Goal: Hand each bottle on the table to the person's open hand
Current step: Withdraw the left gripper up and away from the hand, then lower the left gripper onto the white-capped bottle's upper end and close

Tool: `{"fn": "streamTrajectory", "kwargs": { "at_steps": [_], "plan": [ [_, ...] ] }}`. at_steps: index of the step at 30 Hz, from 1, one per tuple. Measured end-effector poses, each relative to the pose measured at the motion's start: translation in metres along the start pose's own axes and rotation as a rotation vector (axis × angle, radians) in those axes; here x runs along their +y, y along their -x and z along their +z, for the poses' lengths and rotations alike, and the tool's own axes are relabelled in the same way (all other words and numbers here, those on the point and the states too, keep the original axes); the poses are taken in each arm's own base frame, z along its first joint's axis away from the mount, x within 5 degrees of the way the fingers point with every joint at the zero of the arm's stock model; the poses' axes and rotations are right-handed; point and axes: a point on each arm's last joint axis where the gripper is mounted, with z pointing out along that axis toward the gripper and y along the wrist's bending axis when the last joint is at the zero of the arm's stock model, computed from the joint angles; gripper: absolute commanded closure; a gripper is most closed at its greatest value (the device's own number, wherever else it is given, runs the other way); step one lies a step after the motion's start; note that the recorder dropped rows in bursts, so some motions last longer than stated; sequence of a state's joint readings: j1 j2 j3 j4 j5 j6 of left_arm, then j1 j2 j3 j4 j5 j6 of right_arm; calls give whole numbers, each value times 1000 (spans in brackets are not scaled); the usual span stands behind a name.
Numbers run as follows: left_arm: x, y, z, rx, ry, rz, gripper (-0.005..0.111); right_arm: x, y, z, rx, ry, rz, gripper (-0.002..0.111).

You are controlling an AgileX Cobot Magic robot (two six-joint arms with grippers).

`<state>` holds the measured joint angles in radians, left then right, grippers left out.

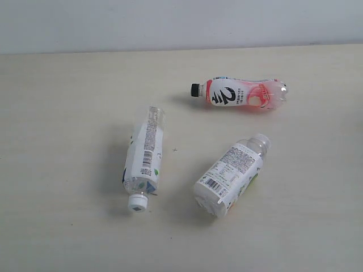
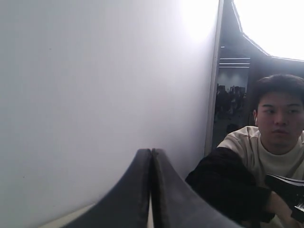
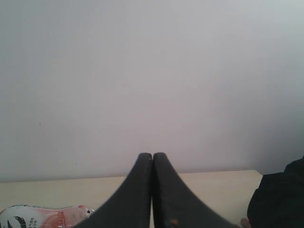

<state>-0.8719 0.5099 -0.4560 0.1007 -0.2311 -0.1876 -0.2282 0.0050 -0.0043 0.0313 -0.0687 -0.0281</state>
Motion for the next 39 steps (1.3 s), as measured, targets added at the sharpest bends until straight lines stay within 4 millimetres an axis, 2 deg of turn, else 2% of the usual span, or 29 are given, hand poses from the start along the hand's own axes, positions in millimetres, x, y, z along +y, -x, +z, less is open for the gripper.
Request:
{"fn": "streamTrajectory", "kwargs": {
  "at_steps": [7,16,20,24,28,31,32,34,39],
  "plan": [
    [0,-3,0,22,4,46,104,0,0,0,0,0,0,108],
    [0,-1,0,-9,-3,21,104,0,0,0,0,0,0,108],
    [0,-4,4,9,-1,72,107,0,0,0,0,0,0,108],
    [7,-3,24,113,53,111,107,0,0,0,0,0,0,108],
    [23,-4,58,341,152,128,107,0,0,0,0,0,0,108],
    [43,-7,85,552,247,122,104,0,0,0,0,0,0,108],
    [48,-6,92,597,274,117,99,0,0,0,0,0,0,108],
    [61,-15,107,728,320,104,82,0,0,0,0,0,0,108],
    [78,-46,137,966,380,29,17,0,0,0,0,0,0,108]
  ]
}}
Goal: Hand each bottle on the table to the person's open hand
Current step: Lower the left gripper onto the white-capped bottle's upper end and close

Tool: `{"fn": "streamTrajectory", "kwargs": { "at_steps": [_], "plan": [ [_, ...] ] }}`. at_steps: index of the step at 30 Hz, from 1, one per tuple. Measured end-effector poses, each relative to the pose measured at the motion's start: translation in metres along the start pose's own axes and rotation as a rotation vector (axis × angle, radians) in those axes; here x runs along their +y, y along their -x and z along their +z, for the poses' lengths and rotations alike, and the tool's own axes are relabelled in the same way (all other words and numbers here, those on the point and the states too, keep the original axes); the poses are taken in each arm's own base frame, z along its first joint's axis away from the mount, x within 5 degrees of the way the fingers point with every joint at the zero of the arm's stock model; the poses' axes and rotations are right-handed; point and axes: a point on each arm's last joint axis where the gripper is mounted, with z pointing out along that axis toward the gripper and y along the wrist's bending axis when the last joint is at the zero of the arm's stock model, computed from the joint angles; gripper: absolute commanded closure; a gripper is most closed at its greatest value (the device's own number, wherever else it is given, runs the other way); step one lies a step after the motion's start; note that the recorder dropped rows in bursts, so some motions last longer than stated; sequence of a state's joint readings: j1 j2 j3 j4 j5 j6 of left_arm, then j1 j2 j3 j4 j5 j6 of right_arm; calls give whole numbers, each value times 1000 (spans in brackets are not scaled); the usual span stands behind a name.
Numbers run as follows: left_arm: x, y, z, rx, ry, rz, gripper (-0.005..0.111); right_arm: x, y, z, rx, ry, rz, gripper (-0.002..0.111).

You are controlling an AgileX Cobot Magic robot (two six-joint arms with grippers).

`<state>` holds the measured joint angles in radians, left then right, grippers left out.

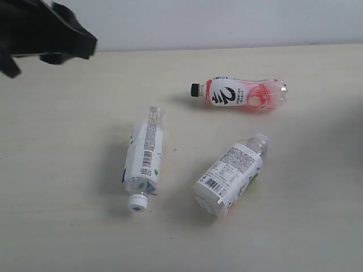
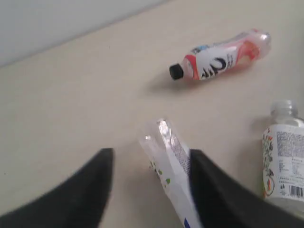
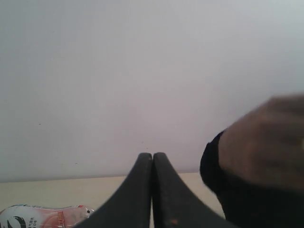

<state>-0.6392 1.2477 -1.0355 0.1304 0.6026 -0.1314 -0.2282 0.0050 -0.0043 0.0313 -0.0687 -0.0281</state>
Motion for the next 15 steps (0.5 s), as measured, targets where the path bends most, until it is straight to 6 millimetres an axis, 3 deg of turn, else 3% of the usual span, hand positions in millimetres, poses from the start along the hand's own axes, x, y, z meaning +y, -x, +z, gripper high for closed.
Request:
{"fn": "streamTrajectory", "kwargs": {
  "at_steps": [2,3,9,15],
  "plan": [
    [-2,-1,18,67,-2,-17,3,0,0,0,0,0,0,108],
    [-3,-2,28,101,-4,-29,2,0,0,0,0,0,0,108],
    [-7,-23,87,295,18,-130,2,0,0,0,0,0,0,108],
    [-10,-32,121,308,31,-261,2,0,0,0,0,0,0,108]
  ]
}}
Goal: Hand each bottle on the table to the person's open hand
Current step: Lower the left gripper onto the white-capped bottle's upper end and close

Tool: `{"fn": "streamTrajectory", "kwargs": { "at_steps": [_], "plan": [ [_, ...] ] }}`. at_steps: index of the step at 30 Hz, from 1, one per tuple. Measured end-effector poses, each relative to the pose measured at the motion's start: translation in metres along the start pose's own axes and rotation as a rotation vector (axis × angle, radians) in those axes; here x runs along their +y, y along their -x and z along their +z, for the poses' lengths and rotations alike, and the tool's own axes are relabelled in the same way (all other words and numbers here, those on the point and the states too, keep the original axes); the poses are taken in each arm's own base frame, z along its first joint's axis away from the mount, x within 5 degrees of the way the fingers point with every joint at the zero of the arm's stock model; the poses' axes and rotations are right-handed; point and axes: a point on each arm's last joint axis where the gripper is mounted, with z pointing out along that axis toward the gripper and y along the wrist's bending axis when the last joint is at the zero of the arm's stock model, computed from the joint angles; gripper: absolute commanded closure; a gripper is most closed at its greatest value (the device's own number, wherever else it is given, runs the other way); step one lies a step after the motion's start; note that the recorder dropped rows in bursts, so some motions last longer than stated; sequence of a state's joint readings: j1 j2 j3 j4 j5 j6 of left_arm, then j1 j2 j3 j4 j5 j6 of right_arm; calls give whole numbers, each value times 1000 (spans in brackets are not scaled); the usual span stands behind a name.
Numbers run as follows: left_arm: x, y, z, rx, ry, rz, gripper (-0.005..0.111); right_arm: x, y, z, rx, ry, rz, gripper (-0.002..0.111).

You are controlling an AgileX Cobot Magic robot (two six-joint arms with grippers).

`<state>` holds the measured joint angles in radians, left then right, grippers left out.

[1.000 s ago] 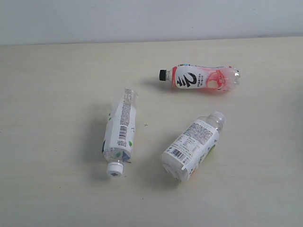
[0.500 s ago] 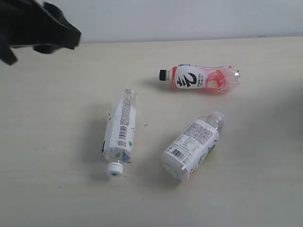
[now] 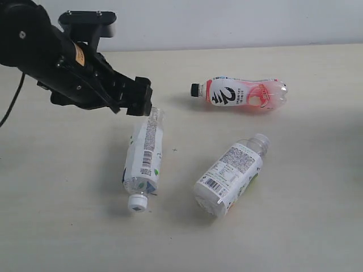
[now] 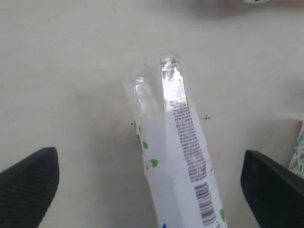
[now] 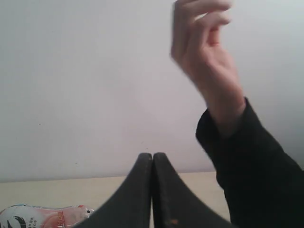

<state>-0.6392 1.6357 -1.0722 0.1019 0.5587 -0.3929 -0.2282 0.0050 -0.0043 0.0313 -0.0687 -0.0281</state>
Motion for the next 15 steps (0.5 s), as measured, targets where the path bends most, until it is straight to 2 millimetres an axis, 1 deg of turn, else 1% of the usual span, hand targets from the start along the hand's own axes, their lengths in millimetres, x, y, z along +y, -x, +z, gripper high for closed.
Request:
{"fn": "streamTrajectory", "kwargs": {
  "at_steps": [6,15],
  "plan": [
    [-3,3,19,-33,-21,-88,2,0,0,0,0,0,0,108],
    [-3,-5,54,15,-9,-131,2,0,0,0,0,0,0,108]
  ]
}}
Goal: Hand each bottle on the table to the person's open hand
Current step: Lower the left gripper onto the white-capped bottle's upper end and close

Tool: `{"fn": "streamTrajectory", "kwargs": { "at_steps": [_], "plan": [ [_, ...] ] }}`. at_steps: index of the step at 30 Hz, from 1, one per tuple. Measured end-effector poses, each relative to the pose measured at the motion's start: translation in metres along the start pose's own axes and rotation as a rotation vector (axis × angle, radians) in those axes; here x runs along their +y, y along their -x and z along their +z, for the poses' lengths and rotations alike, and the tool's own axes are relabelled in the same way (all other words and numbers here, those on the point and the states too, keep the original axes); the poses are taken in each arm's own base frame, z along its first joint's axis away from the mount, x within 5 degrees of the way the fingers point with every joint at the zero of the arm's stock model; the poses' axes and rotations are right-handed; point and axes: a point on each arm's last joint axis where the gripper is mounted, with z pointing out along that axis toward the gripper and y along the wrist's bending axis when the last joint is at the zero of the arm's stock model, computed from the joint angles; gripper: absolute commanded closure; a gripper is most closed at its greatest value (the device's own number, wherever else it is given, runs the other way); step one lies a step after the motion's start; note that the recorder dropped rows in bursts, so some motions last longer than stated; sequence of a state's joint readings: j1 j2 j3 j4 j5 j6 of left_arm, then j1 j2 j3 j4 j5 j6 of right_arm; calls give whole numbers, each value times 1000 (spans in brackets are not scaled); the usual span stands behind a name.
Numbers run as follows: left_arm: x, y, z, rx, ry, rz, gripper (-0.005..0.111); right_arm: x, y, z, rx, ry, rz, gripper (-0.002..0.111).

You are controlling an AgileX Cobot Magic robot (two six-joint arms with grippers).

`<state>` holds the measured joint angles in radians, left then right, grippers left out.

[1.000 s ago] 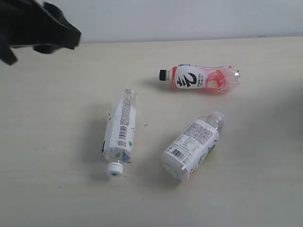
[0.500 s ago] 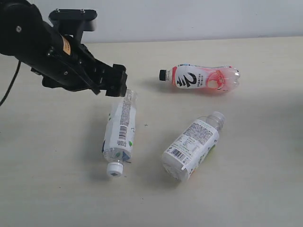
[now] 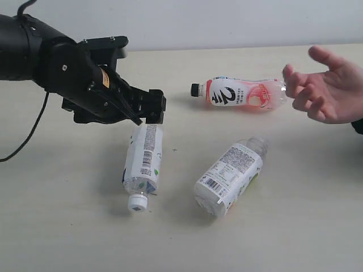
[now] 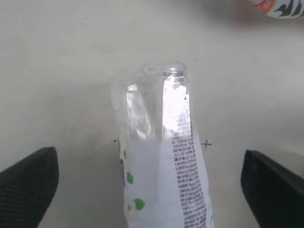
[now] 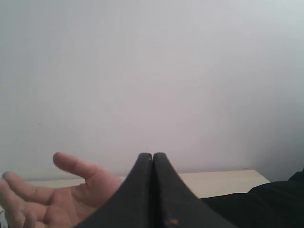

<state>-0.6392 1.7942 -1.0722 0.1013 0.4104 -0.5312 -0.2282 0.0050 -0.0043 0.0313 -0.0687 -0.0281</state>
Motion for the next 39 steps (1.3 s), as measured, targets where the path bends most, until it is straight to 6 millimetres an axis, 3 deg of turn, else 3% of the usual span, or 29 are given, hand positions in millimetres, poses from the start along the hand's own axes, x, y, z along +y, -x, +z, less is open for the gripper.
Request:
{"fn": "streamTrajectory", "kwargs": {
  "at_steps": [13,39],
  "plan": [
    [1,-8,32,22,2,-39,2,0,0,0,0,0,0,108],
    [4,-13,35,73,31,-44,2,0,0,0,0,0,0,108]
  ]
}}
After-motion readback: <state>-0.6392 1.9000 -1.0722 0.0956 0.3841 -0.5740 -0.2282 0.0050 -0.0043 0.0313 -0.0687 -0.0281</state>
